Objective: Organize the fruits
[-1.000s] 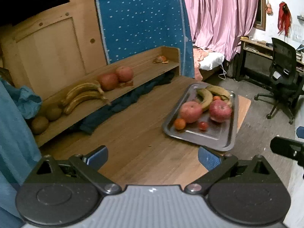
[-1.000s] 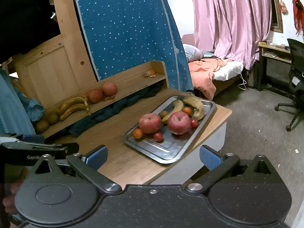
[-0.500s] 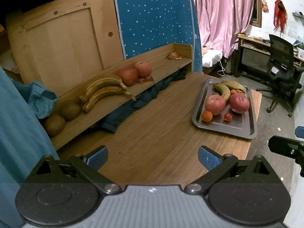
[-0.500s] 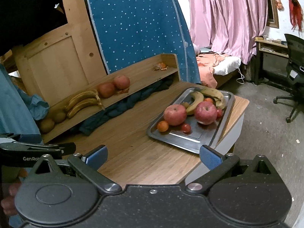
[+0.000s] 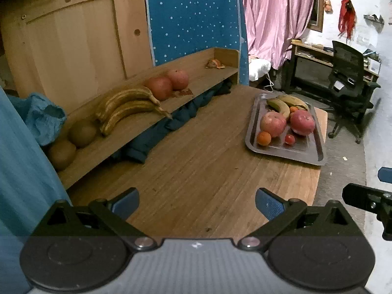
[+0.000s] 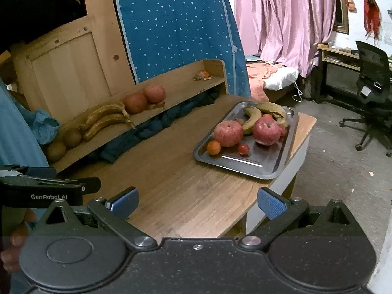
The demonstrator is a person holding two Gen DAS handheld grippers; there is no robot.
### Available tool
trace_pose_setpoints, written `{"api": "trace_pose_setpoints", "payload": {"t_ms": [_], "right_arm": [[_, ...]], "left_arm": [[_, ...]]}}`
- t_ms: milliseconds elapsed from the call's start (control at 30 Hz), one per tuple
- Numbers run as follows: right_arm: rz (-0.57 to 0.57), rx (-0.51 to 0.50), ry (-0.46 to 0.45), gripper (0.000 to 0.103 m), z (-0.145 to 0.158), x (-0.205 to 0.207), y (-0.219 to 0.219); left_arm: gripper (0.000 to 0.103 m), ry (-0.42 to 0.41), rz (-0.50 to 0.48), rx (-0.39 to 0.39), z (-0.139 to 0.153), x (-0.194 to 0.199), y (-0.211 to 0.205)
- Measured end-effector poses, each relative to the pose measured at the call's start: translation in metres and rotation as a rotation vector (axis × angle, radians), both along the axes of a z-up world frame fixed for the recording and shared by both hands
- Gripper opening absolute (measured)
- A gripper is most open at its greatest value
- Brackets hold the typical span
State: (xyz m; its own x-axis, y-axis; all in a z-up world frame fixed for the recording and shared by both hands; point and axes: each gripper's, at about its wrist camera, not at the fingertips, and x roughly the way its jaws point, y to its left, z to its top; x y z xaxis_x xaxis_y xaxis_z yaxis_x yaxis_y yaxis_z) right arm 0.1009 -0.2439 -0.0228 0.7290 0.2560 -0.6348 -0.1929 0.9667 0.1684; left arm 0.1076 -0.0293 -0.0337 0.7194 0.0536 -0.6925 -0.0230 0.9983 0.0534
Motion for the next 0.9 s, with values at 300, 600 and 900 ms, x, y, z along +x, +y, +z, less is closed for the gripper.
{"api": "trace_pose_setpoints", "payload": {"t_ms": [300, 600, 900], "right_arm": [[-0.017, -0.025, 0.053, 0.102, -0.011, -0.021, 0.010], [-0.041, -0.034, 0.072, 0.102, -0.015, -0.030, 0.011], [-0.039, -0.041, 0.078, 0.102, -0.015, -0.031, 0.013]], "left_arm": [[0.103, 0.042, -0.033, -0.023, -0.014, -0.007, 0.005], [0.103, 0.062, -0.045, -0.031, -0.020, -0.012, 0.006], [0.103, 0.064, -0.038, -0.038, -0.020, -0.014, 0.008]]}}
